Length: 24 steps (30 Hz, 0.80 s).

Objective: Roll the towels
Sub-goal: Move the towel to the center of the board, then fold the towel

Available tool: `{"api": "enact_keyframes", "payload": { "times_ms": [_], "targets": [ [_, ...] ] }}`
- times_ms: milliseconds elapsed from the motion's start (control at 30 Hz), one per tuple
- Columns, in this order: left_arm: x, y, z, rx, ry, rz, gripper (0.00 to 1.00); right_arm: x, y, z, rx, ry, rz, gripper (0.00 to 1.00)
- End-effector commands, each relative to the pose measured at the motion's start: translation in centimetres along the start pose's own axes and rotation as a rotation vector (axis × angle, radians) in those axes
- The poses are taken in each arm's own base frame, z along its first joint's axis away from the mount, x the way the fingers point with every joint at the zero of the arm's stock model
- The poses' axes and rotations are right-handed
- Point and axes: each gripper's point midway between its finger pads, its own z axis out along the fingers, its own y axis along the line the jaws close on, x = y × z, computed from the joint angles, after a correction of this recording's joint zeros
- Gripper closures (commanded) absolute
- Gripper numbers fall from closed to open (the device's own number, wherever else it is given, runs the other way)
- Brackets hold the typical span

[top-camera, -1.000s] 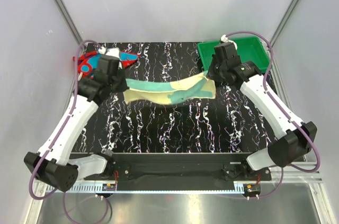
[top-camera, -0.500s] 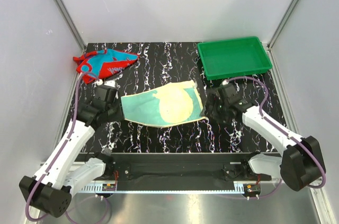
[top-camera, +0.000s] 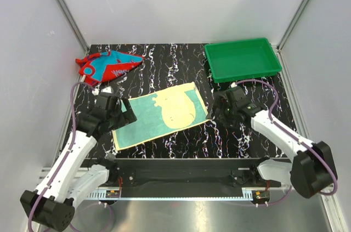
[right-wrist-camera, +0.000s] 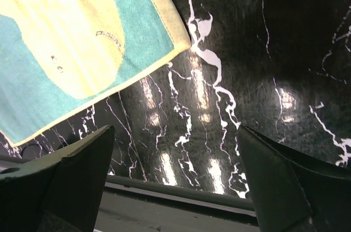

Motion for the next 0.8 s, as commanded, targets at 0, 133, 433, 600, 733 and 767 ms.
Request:
{"api": "enact_keyframes", "payload": {
  "times_ms": [0,133,433,600,733,767],
  "targets": [
    [0.6,-1.1,1.6,0.056,0.01,-0.136,0.01,-2.6,2.0,0.7,-0.037,-0.06,-0.017,0.0],
    [1.5,-0.7,3.9,0.057,0.033,-0.202,0.01,-3.8,2.9,3.1,-0.021,-0.048,-0.036,0.02],
    [-4.6,2.5,6.0,-0.125,-0.146,-0.28,0.02,-8.4,8.4,5.0,-0.14,-0.091,-0.104,0.29],
    [-8.2,5.4,7.7,-0.238,-0.22,-0.236,0.01,-8.9,9.8,8.4,-0.171,-0.047,-0.143,0.34],
    [-9.2,8.0,10.1,-0.28,-0.185,-0.309,0.01,-7.2,8.7,11.4,-0.149,0.019,-0.132,0.41],
    [-8.8,8.6,11.2,-0.308,-0.147,-0.315,0.01,-6.6,8.0,11.9,-0.135,0.035,-0.124,0.42]
  ]
}}
